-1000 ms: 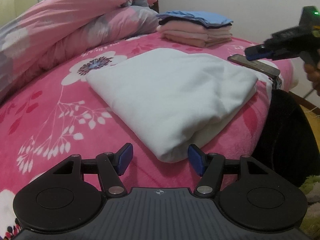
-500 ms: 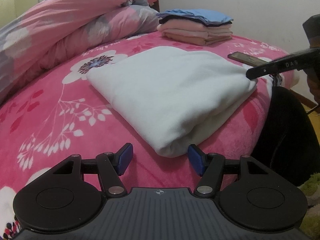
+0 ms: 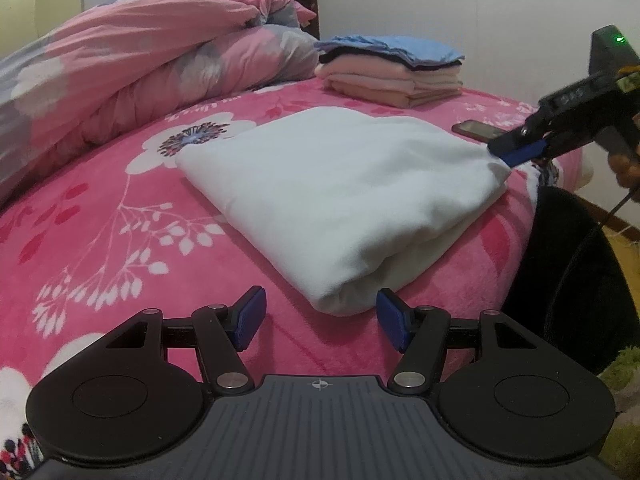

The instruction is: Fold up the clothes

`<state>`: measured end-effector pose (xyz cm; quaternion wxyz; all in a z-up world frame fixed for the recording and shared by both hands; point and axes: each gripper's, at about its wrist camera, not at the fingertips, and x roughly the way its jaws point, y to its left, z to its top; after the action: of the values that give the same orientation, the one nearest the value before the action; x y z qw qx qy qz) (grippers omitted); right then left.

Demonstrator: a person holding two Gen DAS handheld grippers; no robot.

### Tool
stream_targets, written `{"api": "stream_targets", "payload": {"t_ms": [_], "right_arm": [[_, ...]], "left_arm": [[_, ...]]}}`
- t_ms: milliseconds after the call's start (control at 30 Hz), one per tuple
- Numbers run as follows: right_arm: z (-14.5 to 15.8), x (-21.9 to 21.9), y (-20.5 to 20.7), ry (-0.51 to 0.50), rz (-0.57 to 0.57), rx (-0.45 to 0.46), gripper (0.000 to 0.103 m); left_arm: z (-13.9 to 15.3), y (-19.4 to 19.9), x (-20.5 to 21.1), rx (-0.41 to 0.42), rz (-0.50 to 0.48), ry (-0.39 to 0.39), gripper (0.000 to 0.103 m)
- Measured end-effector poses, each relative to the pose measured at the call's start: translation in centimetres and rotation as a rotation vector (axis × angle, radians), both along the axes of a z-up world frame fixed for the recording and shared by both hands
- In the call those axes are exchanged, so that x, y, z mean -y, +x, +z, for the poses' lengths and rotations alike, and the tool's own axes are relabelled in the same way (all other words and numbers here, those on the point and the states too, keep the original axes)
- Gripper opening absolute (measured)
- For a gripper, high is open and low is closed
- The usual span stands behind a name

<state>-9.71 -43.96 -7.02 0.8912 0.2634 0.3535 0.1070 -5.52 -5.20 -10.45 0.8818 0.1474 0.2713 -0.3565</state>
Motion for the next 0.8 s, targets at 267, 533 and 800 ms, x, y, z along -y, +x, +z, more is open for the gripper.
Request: {"api": "stream_targets", "payload": {"t_ms": [267, 533, 800], "right_arm": [[0.4, -2.2, 1.0, -0.095, 0.049, -0.033, 0.045], [-0.1, -2.0, 2.0, -0.086, 0.043, -0.095, 0.047], [0.6, -2.3, 2.2, -0.086, 0.057, -0.059, 0.012]], "left_arm": [[-0.4, 0.0, -0.1, 0.001, -0.005, -0.036, 0.061], [-0.3, -0.3, 0.0, 0.010, -0.010, -0.055, 0.061], [-0.2, -0.6, 0.5, 0.033, 0.019, -0.042, 0.061]]}}
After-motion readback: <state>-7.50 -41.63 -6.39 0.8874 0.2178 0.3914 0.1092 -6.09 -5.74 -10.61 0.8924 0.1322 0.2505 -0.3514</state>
